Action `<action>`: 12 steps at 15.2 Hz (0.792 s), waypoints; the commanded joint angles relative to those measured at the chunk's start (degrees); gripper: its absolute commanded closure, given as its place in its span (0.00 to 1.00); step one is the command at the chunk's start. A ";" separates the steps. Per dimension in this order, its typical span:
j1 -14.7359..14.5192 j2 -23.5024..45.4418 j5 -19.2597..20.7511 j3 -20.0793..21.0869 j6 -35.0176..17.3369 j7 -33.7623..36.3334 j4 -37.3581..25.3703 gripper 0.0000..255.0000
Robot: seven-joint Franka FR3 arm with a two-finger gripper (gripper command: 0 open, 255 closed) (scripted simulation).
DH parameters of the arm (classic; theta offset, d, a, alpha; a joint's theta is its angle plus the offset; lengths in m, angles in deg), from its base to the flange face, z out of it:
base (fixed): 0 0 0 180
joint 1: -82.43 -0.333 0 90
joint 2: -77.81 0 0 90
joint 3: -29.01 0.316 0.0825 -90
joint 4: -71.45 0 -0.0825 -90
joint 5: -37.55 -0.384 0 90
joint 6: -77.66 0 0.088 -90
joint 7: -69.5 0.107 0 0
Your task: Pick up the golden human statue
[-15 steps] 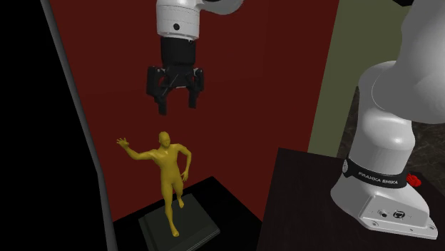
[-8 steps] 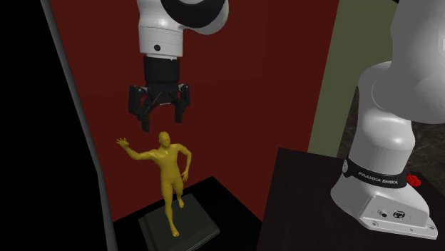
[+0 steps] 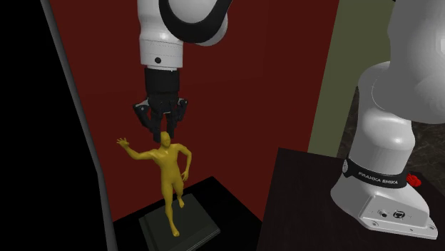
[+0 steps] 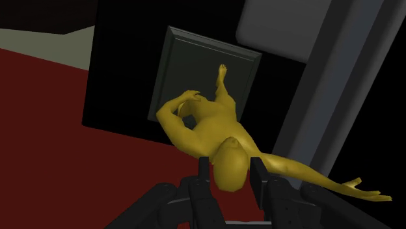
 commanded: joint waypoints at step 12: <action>0.04 -1.99 -0.52 -0.03 3.68 -0.27 -1.74 1.00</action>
